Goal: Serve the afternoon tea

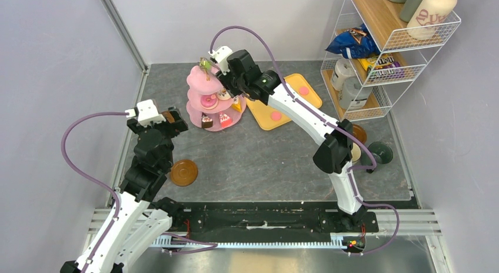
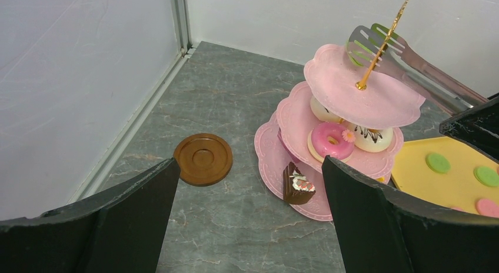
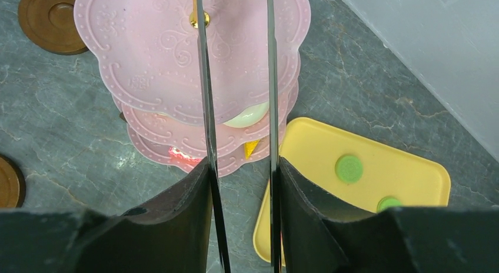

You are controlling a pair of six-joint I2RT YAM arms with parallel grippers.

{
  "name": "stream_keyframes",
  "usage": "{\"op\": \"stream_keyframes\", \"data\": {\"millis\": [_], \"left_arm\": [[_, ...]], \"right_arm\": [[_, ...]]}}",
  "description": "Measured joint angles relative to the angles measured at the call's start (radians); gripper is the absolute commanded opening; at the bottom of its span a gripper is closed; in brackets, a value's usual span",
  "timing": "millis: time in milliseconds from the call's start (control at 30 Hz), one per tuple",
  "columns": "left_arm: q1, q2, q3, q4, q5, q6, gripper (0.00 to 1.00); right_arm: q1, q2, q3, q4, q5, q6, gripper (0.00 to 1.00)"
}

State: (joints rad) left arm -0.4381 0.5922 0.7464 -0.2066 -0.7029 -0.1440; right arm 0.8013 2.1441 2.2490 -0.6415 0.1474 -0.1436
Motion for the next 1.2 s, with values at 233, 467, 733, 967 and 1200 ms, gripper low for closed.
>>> {"op": "stream_keyframes", "data": {"millis": [233, 467, 733, 967, 1200], "left_arm": [[0.0, 0.0, 0.0, 0.0, 0.002, 0.0, 0.99], [0.0, 0.0, 0.0, 0.0, 0.003, 0.0, 0.99], [0.0, 0.0, 0.0, 0.0, 0.006, 0.0, 0.99], [0.0, 0.0, 0.0, 0.0, 0.006, 0.0, 0.99], [0.0, 0.0, 0.0, 0.0, 0.006, 0.0, 0.99]], "right_arm": [[0.0, 0.0, 0.0, 0.01, 0.02, -0.007, 0.53], [0.0, 0.0, -0.002, 0.021, 0.029, -0.008, 0.54], [0.0, -0.005, -0.051, 0.042, 0.041, -0.014, 0.54], [-0.001, -0.071, -0.132, 0.05, 0.08, -0.019, 0.55], [-0.011, -0.163, -0.185, 0.067, 0.098, -0.022, 0.55]]}}
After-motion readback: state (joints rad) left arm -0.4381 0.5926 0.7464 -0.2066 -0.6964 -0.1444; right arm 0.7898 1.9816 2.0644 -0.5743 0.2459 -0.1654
